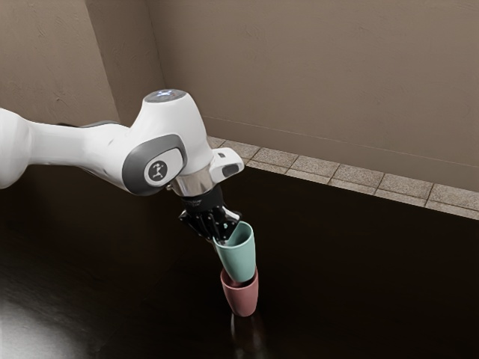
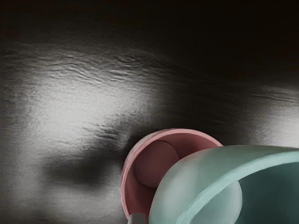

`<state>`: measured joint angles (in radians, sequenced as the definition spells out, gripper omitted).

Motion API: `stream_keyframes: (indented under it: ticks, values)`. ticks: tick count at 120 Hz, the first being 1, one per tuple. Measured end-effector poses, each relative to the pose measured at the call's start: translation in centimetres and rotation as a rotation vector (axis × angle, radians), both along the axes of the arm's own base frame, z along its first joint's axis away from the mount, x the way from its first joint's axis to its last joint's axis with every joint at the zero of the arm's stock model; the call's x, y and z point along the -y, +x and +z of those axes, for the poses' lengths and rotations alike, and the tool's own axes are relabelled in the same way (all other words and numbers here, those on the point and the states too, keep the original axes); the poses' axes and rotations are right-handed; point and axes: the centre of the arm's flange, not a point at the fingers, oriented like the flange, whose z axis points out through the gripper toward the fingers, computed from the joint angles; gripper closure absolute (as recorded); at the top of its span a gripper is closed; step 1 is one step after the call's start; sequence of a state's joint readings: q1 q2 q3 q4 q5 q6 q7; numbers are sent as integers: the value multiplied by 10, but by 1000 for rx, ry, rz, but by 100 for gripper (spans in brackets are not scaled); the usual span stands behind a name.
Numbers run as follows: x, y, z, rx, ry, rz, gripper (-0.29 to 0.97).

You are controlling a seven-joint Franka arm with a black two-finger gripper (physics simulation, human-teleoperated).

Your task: Place the left cup onto the right cup

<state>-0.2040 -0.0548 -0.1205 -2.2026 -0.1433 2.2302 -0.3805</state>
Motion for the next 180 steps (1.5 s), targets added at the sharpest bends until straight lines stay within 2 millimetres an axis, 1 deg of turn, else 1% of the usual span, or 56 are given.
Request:
stream_keyframes:
  ticks: [13, 37, 68, 92, 105, 112, 116, 120, 128, 136, 140, 145, 150, 154, 158, 164, 171, 180]
  values:
    - [-1, 0, 0, -2, -1, 7, 79]
    - [-5, -6, -7, -24, -1, 24, 79]
    - [-8, -6, -8, -24, -2, 37, 78]
    - [-6, -4, -6, -16, -5, 34, 36]
    - [-6, -3, -5, -12, -5, 34, 22]
    - [-6, -4, 0, -5, -6, 35, 17]
    - [-6, -5, 11, 7, -8, 35, 14]
    - [-6, -3, 30, 24, -13, 35, 12]
    - [-10, 11, 92, 83, -2, 17, 9]
    - [-13, 20, 151, 130, 24, -28, 6]
    - [-15, 22, 173, 147, 43, -56, 6]
    - [-21, 24, 195, 167, 77, -91, 5]
    - [-35, 31, 216, 187, 105, -107, 4]
    - [-53, 39, 226, 189, 125, -104, 3]
    - [-75, 50, 234, 184, 153, -93, 3]
    - [-111, 61, 239, 166, 197, -71, 2]
    - [-150, 64, 239, 135, 235, -44, 2]
    - [-196, 62, 238, 94, 264, -11, 1]
